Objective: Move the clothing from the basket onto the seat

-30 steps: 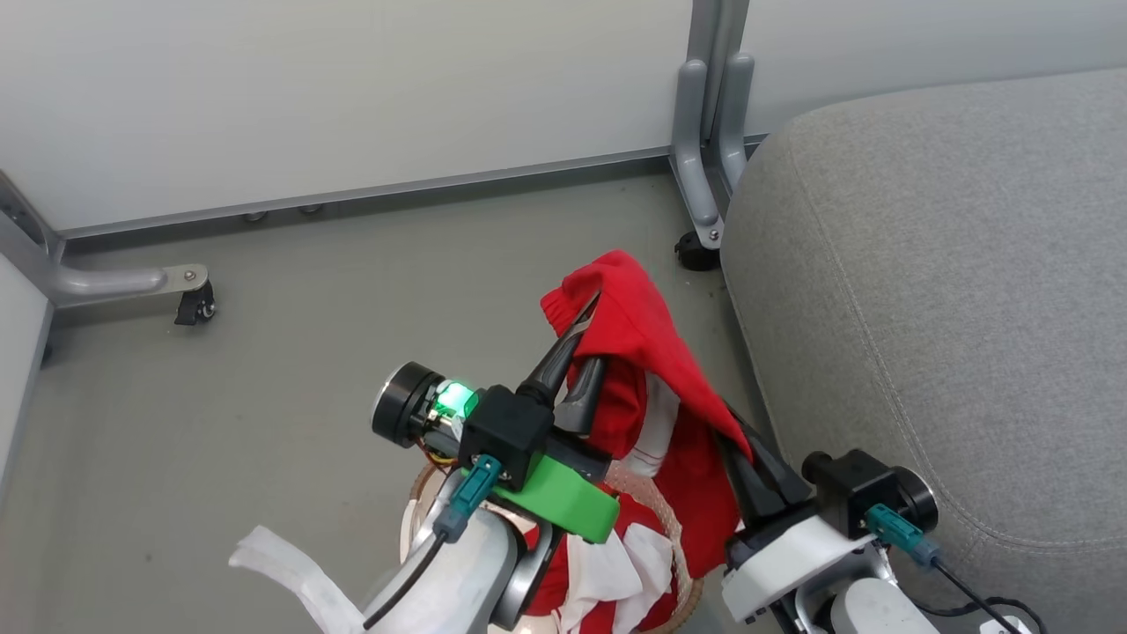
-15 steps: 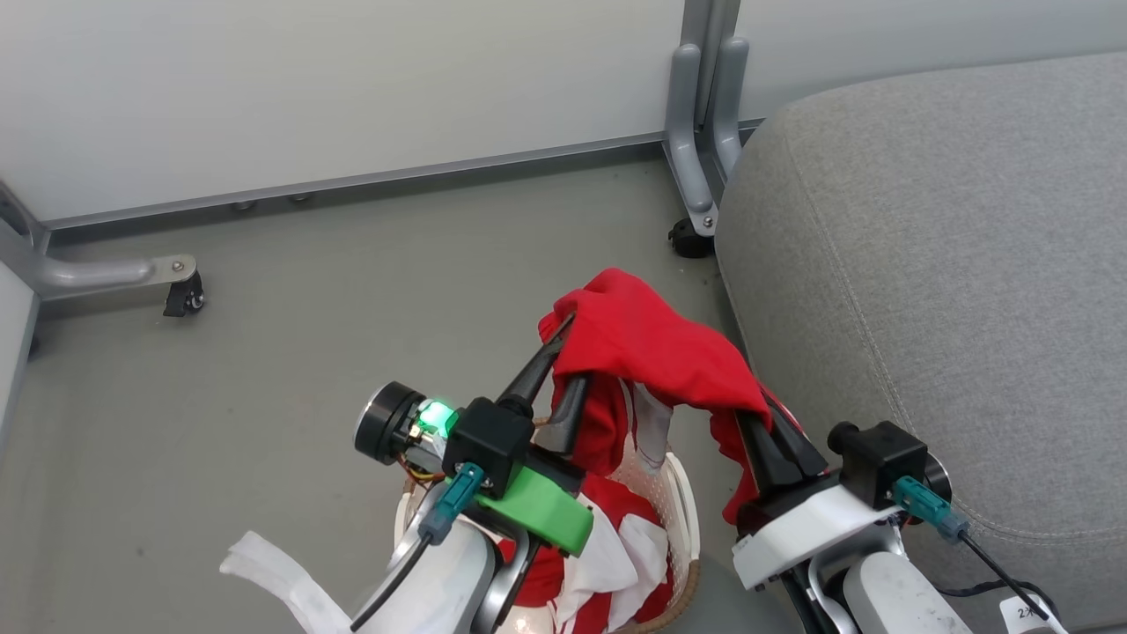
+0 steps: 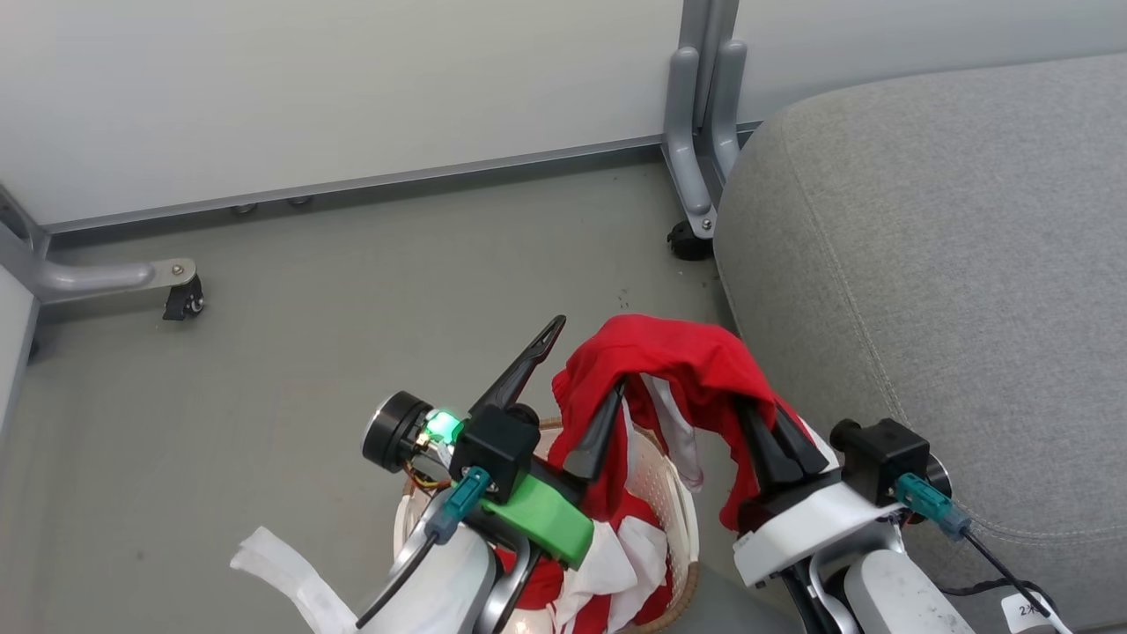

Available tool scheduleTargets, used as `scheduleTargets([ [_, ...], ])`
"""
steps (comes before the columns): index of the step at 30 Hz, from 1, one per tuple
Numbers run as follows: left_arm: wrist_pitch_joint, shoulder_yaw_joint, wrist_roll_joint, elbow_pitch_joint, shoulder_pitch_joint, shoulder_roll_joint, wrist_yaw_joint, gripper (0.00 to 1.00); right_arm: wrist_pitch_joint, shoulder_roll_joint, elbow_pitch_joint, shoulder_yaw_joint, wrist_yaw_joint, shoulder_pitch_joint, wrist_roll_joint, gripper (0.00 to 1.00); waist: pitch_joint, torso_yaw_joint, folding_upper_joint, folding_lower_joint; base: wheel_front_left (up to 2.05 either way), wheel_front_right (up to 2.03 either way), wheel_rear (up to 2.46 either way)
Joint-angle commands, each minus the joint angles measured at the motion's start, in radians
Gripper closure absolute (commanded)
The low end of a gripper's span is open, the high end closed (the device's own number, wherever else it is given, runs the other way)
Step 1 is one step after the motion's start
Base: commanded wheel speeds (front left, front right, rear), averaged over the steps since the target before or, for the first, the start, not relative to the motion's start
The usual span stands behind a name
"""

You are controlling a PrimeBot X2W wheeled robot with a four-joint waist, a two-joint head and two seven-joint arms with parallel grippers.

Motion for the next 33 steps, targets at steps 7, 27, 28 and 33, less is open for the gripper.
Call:
scheduleTargets([
  [7,-0.001,-0.001,-0.003,0.011,0.002,0.000,-0.008,0.00,-0.003,-0.003,-0.004,-0.011,0.000,-0.002,0.006,1.00,-0.002,-0.006,-0.0001,0.0000,0.00,0.00,0.00],
  [27,-0.001,0.014,0.016,0.003,0.018,0.022,-0.026,0.00,-0.003,-0.003,-0.074,-0.216,0.000,0.009,-0.016,1.00,0.046,-0.148,-0.0001,0.0000,0.00,0.00,0.00],
  [28,-0.001,0.013,0.018,0.002,0.015,0.023,-0.027,0.00,-0.003,-0.003,-0.085,-0.229,0.000,0.011,-0.018,1.00,0.051,-0.162,-0.0001,0.0000,0.00,0.00,0.00],
  [33,-0.001,0.013,0.025,0.001,-0.002,0.032,-0.032,0.00,-0.003,-0.002,-0.132,-0.256,0.000,0.019,-0.022,1.00,0.081,-0.232,-0.0001,0.0000,0.00,0.00,0.00],
])
